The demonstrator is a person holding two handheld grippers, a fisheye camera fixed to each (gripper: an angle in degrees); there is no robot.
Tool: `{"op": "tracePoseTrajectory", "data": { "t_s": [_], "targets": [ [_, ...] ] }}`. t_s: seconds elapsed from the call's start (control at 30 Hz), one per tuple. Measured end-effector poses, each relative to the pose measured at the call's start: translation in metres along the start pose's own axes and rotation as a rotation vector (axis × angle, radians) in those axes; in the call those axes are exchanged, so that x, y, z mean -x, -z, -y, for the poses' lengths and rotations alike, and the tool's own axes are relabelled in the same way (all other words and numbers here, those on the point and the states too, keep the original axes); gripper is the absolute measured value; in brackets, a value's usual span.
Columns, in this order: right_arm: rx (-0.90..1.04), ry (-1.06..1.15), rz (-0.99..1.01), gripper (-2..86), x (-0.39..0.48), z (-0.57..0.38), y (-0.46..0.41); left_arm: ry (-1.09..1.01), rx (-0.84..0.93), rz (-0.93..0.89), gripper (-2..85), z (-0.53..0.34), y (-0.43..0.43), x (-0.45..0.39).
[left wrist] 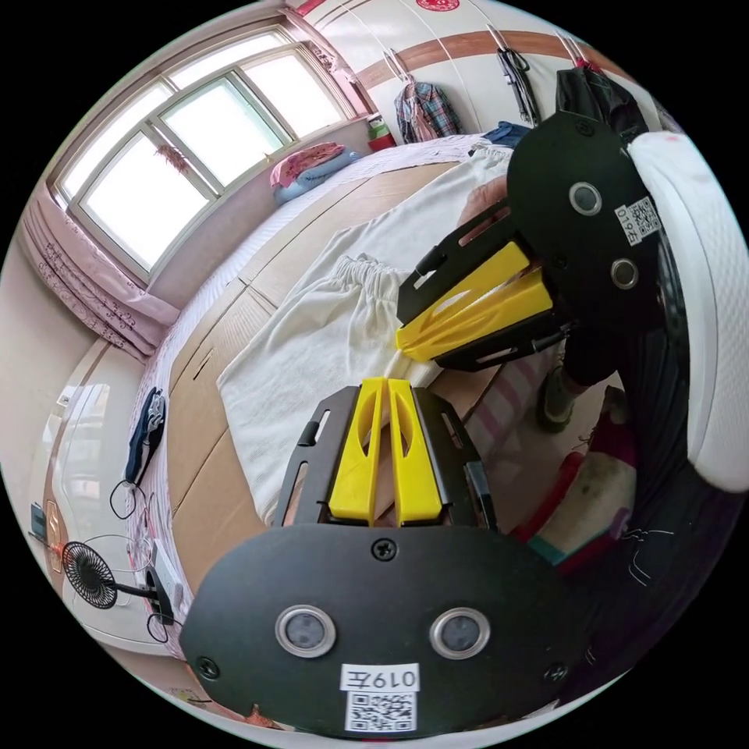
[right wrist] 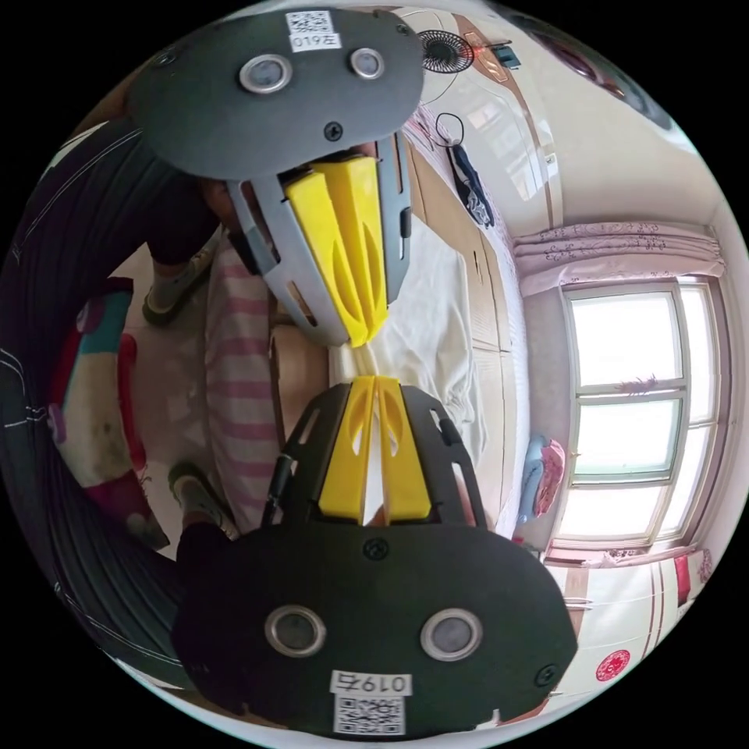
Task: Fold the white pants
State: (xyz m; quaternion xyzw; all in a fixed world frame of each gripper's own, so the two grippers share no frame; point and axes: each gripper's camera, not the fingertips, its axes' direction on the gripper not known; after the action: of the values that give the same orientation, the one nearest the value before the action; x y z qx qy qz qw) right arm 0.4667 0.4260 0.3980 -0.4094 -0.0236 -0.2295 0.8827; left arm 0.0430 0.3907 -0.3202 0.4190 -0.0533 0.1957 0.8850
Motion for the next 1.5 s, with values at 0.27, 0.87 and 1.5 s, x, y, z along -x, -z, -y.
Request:
{"op": "tracePoseTrajectory", "data": {
  "t_s": [0.27,0.87,1.5],
  "targets": [
    [-0.032,0.010,-0.104,-1.0,-0.006,-0.022,-0.006,0.058,-0.040,-0.017,0.8,-0.005,0.007,0.006],
    [-0.024,0.080,-0.188,-0.4,-0.020,-0.050,-0.022,0.002,-0.017,0.028,0.8,-0.008,0.004,-0.008],
    [0.010,0.207,-0.188,4.7,-0.058,-0.072,-0.026,-0.072,-0.027,0.039,0.6,0.005,0.002,-0.024]
  ]
}}
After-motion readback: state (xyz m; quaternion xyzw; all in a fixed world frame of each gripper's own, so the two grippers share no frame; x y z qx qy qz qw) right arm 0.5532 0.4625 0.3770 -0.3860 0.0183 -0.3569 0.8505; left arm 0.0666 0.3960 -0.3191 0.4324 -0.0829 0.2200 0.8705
